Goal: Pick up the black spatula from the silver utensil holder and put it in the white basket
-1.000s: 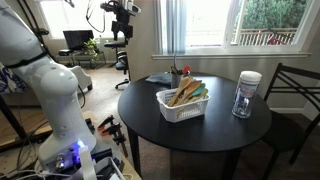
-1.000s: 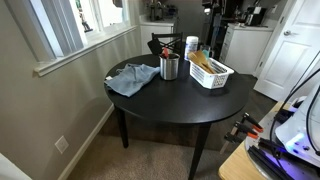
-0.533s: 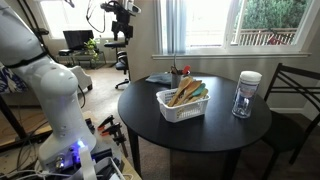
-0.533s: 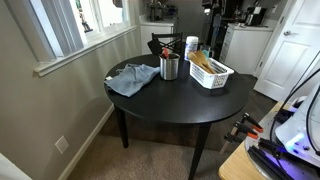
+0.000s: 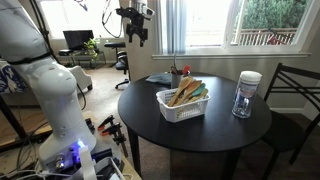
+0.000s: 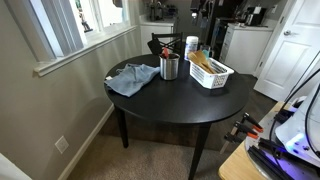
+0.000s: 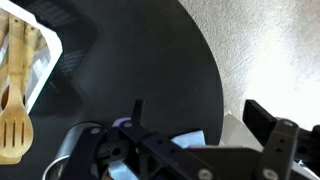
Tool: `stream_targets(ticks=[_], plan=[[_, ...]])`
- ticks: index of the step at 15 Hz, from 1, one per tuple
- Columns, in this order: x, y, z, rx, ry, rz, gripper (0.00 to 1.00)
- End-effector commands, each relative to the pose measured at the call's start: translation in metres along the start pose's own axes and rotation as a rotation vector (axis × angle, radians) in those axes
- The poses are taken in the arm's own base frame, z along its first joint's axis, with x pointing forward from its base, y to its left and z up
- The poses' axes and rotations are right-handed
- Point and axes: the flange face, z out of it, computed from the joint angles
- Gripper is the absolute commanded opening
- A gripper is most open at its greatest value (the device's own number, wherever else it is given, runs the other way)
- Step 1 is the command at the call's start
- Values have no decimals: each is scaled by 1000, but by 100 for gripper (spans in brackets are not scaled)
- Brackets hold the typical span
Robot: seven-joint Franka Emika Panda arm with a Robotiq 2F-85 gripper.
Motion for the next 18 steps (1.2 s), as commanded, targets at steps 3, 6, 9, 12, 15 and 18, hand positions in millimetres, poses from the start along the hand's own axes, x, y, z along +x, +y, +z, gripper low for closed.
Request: stream_targets(ticks=[3,6,9,12,15,18], plan=[[83,34,22,-24,1,-42,100],[118,51,34,-60,-12,-31,100],[146,70,42,-89,-17,-17,100],[171,86,45,-114,-1,-14,100],[193,95,50,-161,19,-29,100],[209,101,57,-204,20,-31,100]])
